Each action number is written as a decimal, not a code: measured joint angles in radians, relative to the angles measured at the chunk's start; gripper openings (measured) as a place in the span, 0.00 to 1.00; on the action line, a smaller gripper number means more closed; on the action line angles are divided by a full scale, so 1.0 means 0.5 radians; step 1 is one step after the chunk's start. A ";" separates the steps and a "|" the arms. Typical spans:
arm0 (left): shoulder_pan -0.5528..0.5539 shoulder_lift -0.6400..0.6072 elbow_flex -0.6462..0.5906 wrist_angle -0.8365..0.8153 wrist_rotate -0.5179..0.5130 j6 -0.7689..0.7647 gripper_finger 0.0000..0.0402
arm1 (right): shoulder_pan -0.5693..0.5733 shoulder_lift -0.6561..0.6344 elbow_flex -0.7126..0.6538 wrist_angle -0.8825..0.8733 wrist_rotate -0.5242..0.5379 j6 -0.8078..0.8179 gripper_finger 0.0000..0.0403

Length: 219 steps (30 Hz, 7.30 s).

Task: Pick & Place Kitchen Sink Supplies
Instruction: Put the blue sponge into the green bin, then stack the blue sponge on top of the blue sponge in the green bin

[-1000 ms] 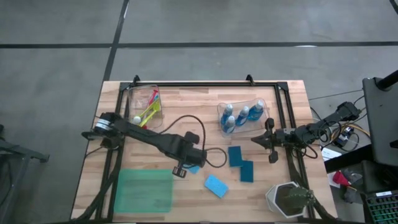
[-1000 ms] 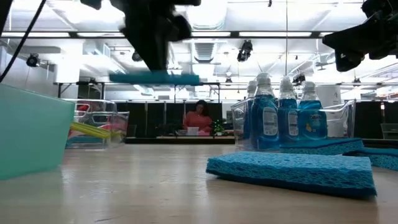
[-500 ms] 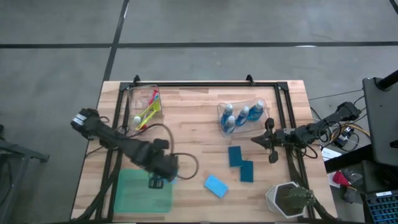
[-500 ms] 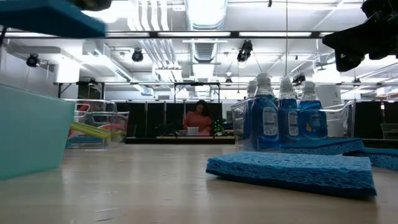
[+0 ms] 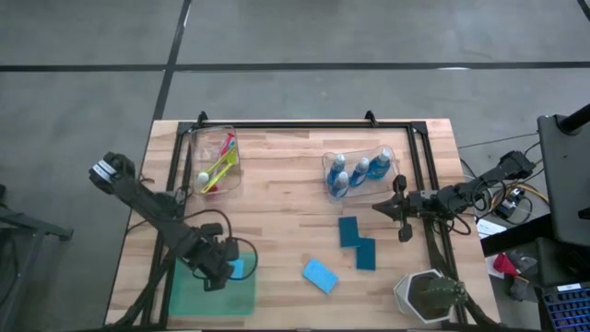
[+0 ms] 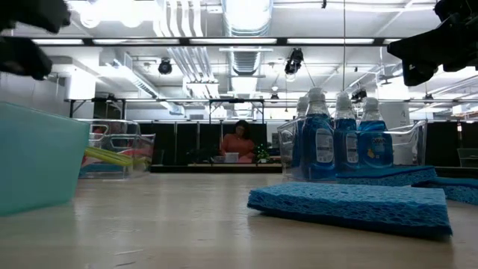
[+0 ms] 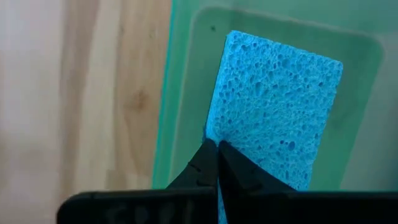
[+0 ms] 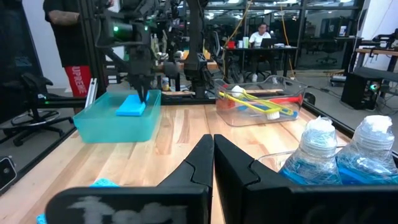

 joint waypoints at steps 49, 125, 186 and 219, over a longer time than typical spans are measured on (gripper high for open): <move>-0.193 0.002 -0.418 0.644 0.096 -0.490 0.00 | -0.001 0.000 0.000 0.000 0.000 0.000 0.02; 0.907 0.490 0.354 1.623 0.266 1.686 0.52 | 0.000 -0.002 0.000 0.000 0.000 0.000 0.02; 0.769 0.712 0.942 0.243 0.154 1.539 0.00 | -0.001 -0.002 -0.001 0.001 0.000 0.002 0.02; -0.539 0.000 -0.093 0.065 -0.391 -0.791 0.00 | 0.000 -0.002 0.000 0.000 0.000 0.002 0.02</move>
